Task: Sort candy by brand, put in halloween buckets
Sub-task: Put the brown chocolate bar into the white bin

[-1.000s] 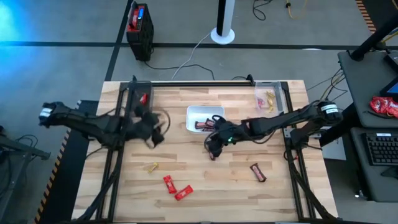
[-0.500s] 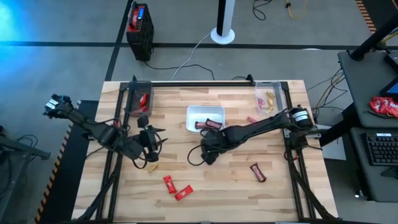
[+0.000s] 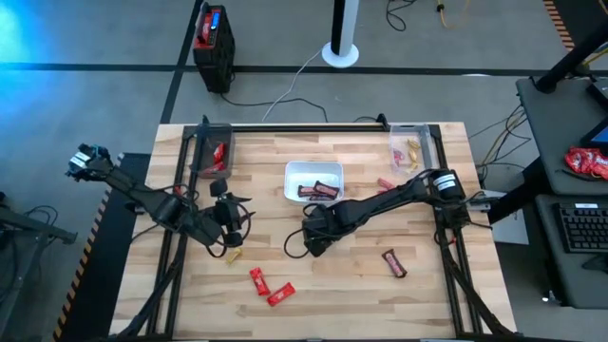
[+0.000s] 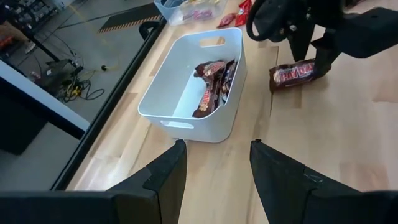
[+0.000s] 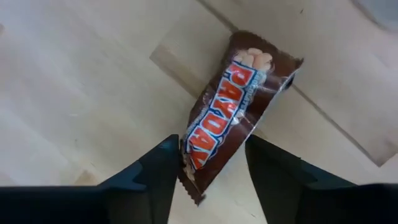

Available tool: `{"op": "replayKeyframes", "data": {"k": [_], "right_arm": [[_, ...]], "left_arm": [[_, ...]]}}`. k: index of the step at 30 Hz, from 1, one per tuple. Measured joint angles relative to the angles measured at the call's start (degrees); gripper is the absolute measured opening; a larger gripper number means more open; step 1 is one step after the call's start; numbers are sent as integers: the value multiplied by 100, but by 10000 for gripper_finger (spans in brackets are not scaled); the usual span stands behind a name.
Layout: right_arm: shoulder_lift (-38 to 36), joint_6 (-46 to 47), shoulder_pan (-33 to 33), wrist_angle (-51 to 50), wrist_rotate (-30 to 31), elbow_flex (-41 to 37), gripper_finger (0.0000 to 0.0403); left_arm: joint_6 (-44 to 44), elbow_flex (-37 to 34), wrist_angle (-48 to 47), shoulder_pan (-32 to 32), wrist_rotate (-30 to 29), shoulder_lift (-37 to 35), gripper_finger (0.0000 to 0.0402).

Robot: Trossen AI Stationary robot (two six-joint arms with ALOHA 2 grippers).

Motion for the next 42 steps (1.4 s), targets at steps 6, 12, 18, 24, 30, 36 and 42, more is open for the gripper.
{"op": "replayKeyframes", "data": {"k": [6,12,18,24,30,36,42], "right_arm": [[3,-59,0,155,-41,-65,93],[-57,-241,27,151,-85,-65,17],[-530,-733,212,123,-105,17,12],[-1354,-1522,257,412,423,97,11],[-1693,-2443,-132,617,1928,97,11],[-1456,-3014,-724,686,2412,79,19],[-1216,-3373,-1143,1187,1693,72,62]], "left_arm": [[-9,0,31,0,-140,-7,160],[-4,0,34,0,-267,-7,160],[-20,0,38,1,-262,-7,160],[-23,0,215,0,-259,17,160],[-6,-7,314,2,-215,98,160],[-40,-7,373,0,622,188,160],[-207,-7,379,-4,1114,189,160]]}}
